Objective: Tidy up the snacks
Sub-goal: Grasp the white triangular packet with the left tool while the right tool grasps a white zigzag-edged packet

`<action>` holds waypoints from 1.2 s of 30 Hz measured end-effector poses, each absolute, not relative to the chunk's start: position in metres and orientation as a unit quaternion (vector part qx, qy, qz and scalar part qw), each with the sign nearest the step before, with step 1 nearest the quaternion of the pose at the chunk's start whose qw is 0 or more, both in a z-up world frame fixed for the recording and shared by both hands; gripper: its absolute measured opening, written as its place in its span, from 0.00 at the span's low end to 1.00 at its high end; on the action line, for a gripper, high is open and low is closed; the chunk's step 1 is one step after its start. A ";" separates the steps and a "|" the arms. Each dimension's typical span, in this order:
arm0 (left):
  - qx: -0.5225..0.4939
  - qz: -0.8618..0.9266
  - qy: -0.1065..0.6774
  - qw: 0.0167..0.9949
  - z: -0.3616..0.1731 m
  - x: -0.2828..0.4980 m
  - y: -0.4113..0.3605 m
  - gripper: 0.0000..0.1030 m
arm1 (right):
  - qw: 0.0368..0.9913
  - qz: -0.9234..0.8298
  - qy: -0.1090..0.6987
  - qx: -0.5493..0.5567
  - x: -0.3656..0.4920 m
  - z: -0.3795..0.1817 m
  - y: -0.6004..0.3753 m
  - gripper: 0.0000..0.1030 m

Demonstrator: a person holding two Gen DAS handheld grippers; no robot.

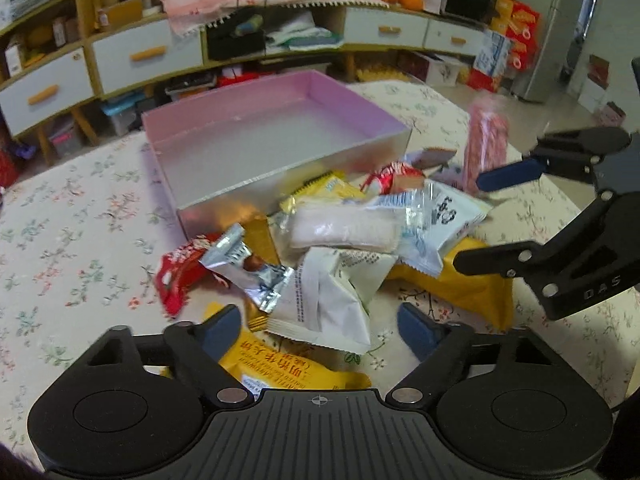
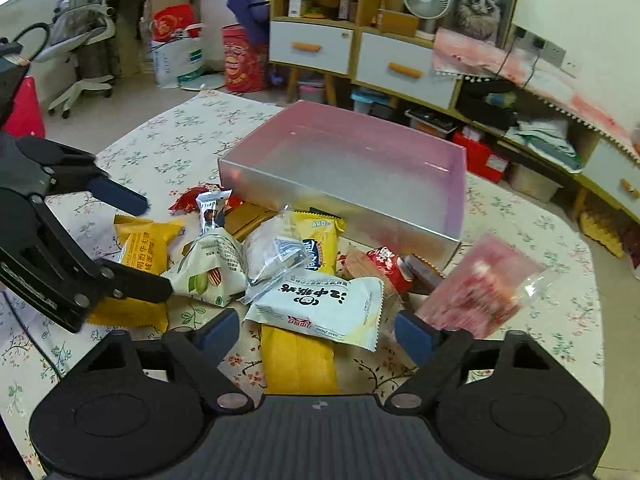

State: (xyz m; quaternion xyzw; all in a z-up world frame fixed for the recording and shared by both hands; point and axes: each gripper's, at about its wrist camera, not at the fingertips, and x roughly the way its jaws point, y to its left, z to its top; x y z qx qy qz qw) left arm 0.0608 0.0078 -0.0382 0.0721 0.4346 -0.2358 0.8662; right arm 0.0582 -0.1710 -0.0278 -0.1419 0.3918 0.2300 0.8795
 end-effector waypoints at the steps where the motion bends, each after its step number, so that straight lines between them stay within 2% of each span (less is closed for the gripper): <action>1: 0.068 -0.239 0.439 0.864 -0.041 0.063 0.008 0.70 | 0.879 0.236 0.390 -0.142 0.059 -0.029 -0.172 0.51; 3: 0.061 -0.246 0.444 0.860 -0.045 0.067 0.008 0.61 | 0.877 0.248 0.385 -0.144 0.062 -0.030 -0.173 0.51; 9: 0.049 -0.250 0.451 0.855 -0.050 0.074 0.006 0.53 | 0.868 0.270 0.397 -0.125 0.068 -0.036 -0.169 0.53; 17: 0.035 -0.236 0.454 0.858 -0.053 0.081 0.005 0.52 | 0.867 0.260 0.404 -0.134 0.076 -0.045 -0.159 0.58; 24: 0.014 -0.226 0.452 0.863 -0.056 0.082 0.006 0.53 | 0.871 0.241 0.404 -0.145 0.079 -0.049 -0.154 0.57; 28: -0.001 -0.222 0.456 0.862 -0.059 0.085 0.008 0.57 | 0.874 0.224 0.407 -0.143 0.081 -0.050 -0.155 0.49; 31: -0.017 -0.219 0.461 0.860 -0.060 0.086 0.010 0.55 | 0.875 0.219 0.413 -0.125 0.084 -0.051 -0.160 0.45; 33: -0.022 -0.216 0.461 0.860 -0.060 0.086 0.011 0.49 | 0.876 0.216 0.414 -0.118 0.085 -0.050 -0.161 0.40; 34: -0.025 -0.214 0.461 0.861 -0.059 0.085 0.012 0.46 | 0.876 0.216 0.415 -0.116 0.084 -0.049 -0.161 0.36; 35: -0.028 -0.213 0.461 0.861 -0.058 0.085 0.012 0.43 | 0.876 0.218 0.414 -0.114 0.084 -0.048 -0.160 0.24; 36: -0.032 -0.213 0.460 0.861 -0.056 0.085 0.013 0.40 | 0.877 0.223 0.410 -0.111 0.082 -0.045 -0.160 0.20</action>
